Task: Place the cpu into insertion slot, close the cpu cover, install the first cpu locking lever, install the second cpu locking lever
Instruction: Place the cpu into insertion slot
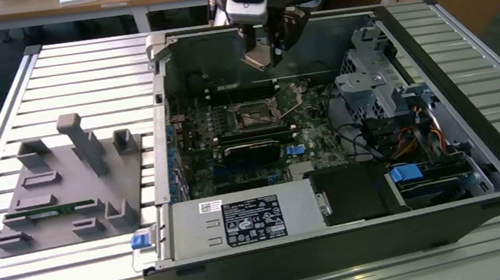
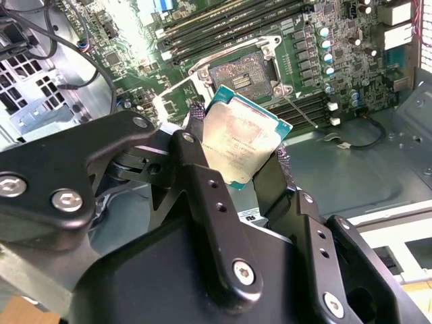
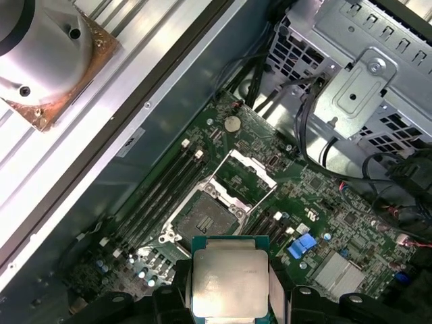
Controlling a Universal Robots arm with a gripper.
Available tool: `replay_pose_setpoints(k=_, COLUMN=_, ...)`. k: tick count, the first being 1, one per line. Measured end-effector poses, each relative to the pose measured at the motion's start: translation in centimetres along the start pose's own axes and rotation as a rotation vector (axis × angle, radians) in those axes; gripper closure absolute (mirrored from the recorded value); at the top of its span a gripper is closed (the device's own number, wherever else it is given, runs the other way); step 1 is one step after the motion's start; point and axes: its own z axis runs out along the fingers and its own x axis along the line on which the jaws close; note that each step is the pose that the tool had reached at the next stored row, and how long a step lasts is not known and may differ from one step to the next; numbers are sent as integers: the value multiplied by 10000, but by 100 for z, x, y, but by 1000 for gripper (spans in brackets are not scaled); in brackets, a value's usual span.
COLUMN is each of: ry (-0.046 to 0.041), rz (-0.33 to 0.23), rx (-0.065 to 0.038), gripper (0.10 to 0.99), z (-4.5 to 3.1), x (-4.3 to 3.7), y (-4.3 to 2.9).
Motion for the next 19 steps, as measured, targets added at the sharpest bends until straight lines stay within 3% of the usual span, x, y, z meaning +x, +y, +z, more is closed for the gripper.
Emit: replay_pose_setpoints(k=19, ry=-35, rz=387, rx=-8, gripper=545, z=6, x=0, y=-1)
